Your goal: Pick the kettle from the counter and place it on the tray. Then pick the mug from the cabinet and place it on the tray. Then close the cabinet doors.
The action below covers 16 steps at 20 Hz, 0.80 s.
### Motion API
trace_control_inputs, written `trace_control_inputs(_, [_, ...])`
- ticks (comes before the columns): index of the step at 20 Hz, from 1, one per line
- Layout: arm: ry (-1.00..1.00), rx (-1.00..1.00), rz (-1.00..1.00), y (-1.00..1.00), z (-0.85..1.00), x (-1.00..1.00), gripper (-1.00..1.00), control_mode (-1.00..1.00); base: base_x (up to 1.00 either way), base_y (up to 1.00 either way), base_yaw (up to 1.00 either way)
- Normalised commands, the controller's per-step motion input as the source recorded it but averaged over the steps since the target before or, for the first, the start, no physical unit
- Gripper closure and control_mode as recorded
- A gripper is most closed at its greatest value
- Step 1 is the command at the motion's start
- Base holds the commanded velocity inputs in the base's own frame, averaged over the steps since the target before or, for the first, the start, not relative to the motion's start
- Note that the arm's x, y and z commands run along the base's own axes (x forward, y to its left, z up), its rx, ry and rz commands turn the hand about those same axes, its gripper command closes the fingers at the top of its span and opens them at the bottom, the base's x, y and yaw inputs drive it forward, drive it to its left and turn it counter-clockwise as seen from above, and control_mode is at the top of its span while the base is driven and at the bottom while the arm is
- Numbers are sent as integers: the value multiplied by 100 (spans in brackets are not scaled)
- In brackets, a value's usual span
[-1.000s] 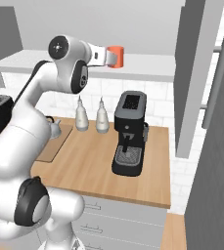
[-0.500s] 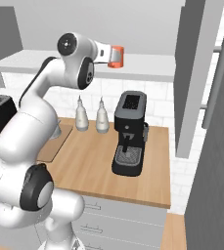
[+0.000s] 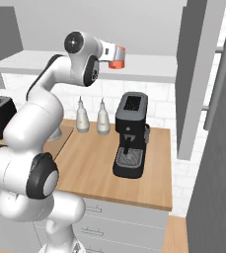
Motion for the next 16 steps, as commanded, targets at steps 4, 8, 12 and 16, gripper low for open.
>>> trace_control_inputs(4, [0, 2, 0, -3, -1, 30, -100, -100, 0, 0, 0])
trace_control_inputs(8, [0, 7, 0, -12, -3, 25, -100, -100, 0, 0, 0])
trace_control_inputs(12, [0, 6, 0, -14, -7, 18, -100, -100, 0, 0, 0])
trace_control_inputs(16, [0, 4, 0, -12, -11, 10, -100, -100, 0, 0, 0])
